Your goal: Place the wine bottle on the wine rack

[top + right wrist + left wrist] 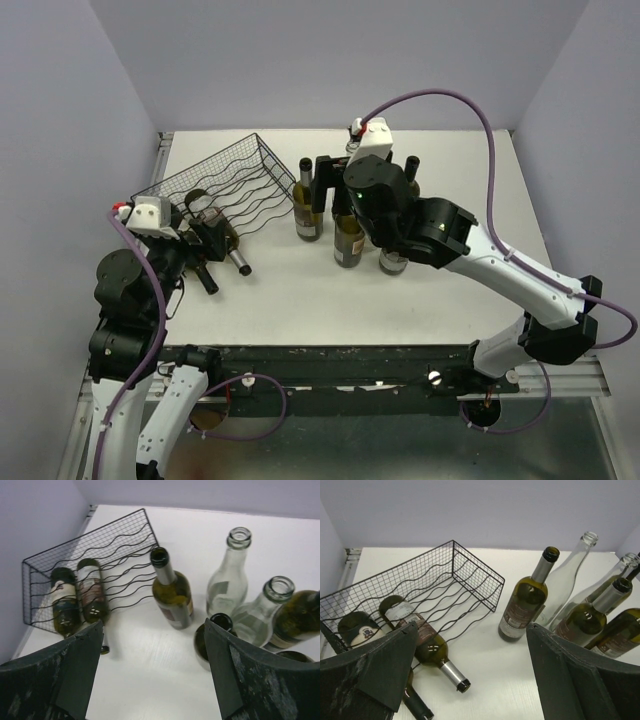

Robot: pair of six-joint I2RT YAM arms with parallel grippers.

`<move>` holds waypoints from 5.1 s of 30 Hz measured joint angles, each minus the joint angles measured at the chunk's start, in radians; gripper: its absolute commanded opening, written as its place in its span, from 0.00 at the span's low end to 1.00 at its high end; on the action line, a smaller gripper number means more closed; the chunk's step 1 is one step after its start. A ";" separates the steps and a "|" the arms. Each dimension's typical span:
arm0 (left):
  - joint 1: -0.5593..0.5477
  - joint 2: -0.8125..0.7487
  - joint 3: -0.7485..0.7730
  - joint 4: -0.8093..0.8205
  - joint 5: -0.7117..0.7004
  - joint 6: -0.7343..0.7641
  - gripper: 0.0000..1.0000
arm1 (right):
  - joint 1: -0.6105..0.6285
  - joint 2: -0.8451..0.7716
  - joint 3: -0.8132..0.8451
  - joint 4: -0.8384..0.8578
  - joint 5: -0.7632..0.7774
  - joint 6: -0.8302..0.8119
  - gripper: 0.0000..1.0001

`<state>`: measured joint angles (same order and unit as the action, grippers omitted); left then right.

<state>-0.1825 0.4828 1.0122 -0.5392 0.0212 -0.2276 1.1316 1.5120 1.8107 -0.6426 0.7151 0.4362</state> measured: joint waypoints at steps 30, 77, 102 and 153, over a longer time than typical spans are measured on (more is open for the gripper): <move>0.000 0.170 -0.254 0.417 0.220 -0.031 0.99 | -0.119 0.035 -0.394 0.212 0.130 -0.053 0.63; -0.284 0.312 -0.288 0.546 0.757 -0.021 0.99 | -0.143 -0.147 -0.036 -0.024 -0.460 0.035 0.01; -0.350 0.385 -0.250 0.414 0.783 0.075 0.00 | -0.150 -0.185 -0.086 -0.003 -0.537 0.087 0.01; -0.477 0.177 -0.532 0.317 0.327 1.154 0.00 | -0.147 -0.200 -0.349 -0.283 -0.812 -0.219 0.86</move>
<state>-0.6594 0.6598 0.4801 -0.2218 0.3477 0.9264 0.9848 1.3117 1.4612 -0.9257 -0.0967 0.2173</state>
